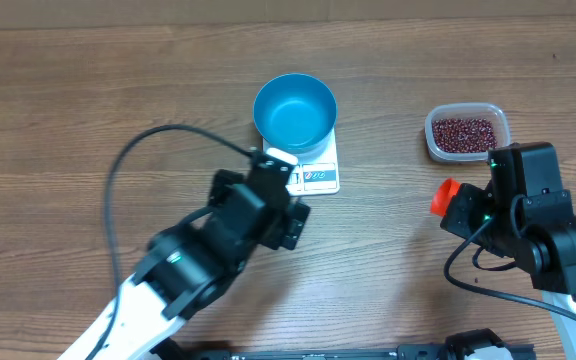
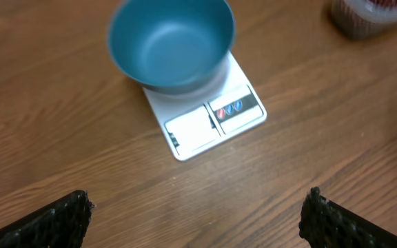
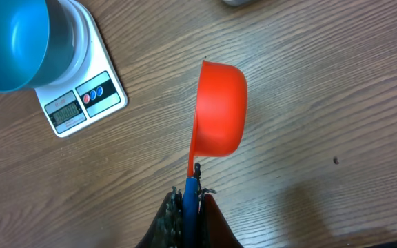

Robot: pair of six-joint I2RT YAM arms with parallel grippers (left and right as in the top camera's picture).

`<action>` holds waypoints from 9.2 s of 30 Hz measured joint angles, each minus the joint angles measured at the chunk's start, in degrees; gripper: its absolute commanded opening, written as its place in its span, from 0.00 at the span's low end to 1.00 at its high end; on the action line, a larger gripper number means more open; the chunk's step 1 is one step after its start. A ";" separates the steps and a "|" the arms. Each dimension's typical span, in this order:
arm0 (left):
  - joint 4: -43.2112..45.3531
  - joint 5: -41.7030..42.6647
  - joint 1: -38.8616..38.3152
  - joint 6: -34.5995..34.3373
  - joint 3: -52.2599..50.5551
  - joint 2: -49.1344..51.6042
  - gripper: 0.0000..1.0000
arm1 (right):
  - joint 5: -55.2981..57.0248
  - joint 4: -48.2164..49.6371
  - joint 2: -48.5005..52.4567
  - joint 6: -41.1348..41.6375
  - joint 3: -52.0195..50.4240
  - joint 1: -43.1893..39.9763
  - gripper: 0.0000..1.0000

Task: Scoop item into bowl and weigh 150g on scale

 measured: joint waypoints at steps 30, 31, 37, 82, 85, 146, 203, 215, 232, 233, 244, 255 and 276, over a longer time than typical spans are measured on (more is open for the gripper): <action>-4.39 2.64 8.41 2.67 0.00 -4.90 1.00 | 0.00 -0.42 0.00 0.02 0.00 0.00 0.04; -4.37 2.82 8.94 2.75 0.00 -4.90 0.99 | -0.02 -0.44 0.00 0.02 0.00 0.00 0.04; -4.00 4.76 11.87 4.00 0.00 -4.90 0.99 | -0.76 -0.24 0.00 0.00 0.00 0.00 0.04; 7.39 16.68 14.78 8.55 -0.02 1.99 1.00 | -0.87 -0.92 0.00 -1.01 0.00 0.00 0.04; 6.01 17.27 14.78 8.48 -0.24 0.85 1.00 | -0.85 -0.96 0.00 -1.07 0.00 0.00 0.04; 5.22 17.35 14.78 8.52 -2.27 -0.74 1.00 | -0.44 -0.39 0.00 -1.27 0.00 0.00 0.04; 5.07 17.33 14.78 8.52 -2.27 -0.74 0.99 | 24.85 23.43 18.18 -27.80 0.00 -1.31 0.04; 5.07 17.33 14.78 8.52 -2.27 -0.74 1.00 | 19.61 25.42 22.40 -31.80 0.00 -10.67 0.04; 5.07 17.33 14.78 8.52 -2.27 -0.74 1.00 | 9.57 27.26 26.93 -35.54 0.00 -15.58 0.04; 5.07 17.33 14.78 8.52 -2.27 -0.74 1.00 | 9.60 27.39 27.58 -35.65 0.00 -15.58 0.04; 5.07 17.33 14.78 8.52 -2.27 -0.74 1.00 | 10.12 29.20 29.86 -35.80 0.00 -15.61 0.04; 5.07 17.33 14.78 8.52 -2.27 -0.74 1.00 | 11.80 31.06 31.43 -36.02 0.00 -15.80 0.04; 5.07 17.33 14.78 8.52 -2.27 -0.74 1.00 | 7.45 31.34 35.80 -37.33 0.00 -17.07 0.04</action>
